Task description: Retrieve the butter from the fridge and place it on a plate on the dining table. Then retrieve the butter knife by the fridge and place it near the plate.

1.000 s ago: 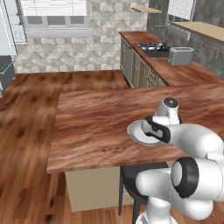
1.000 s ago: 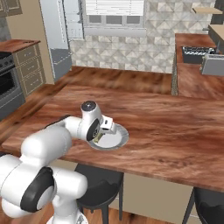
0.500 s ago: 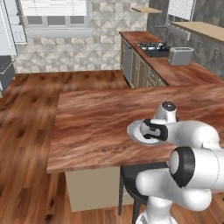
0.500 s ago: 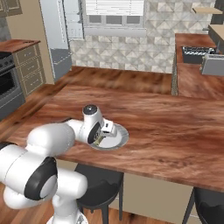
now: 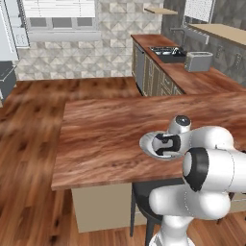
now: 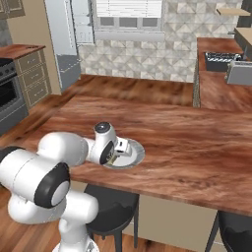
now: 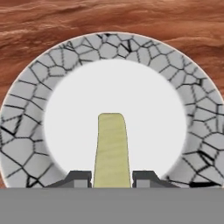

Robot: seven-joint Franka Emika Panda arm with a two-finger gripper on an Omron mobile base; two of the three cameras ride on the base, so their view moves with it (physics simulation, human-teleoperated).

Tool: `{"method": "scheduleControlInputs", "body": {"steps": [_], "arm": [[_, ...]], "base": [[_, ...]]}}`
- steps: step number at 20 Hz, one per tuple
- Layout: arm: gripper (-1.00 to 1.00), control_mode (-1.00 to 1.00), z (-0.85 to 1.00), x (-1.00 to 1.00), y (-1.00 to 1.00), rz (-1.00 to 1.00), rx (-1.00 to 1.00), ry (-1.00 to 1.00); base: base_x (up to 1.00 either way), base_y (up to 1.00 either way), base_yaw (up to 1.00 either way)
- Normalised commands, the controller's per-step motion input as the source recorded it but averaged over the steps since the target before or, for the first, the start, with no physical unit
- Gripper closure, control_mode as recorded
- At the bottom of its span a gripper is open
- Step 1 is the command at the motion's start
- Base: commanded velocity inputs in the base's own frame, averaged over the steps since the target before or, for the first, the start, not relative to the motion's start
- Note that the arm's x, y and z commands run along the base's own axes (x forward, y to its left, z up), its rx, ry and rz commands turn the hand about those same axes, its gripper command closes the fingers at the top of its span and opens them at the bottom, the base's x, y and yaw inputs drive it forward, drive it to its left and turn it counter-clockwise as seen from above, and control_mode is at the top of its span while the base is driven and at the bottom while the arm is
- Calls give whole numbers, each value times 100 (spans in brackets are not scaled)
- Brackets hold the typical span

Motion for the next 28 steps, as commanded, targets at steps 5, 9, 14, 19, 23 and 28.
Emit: {"method": "scheduleControlInputs", "body": {"steps": [5, 9, 14, 19, 23, 28], "arm": [[100, -100, -8, 7, 0, 0, 0, 0], [100, -100, 0, 25, 0, 0, 0, 0], [100, -100, 0, 17, 0, 0, 0, 0], [100, -100, -7, 5, 0, 0, 0, 0], [100, -100, -6, 4, 0, 0, 1, 0], [100, -100, -14, 12, 0, 0, 1, 0]], "base": [[0, 0, 0], [0, 0, 0], [0, 0, 0], [0, 0, 0], [0, 0, 0], [0, 0, 0]]}}
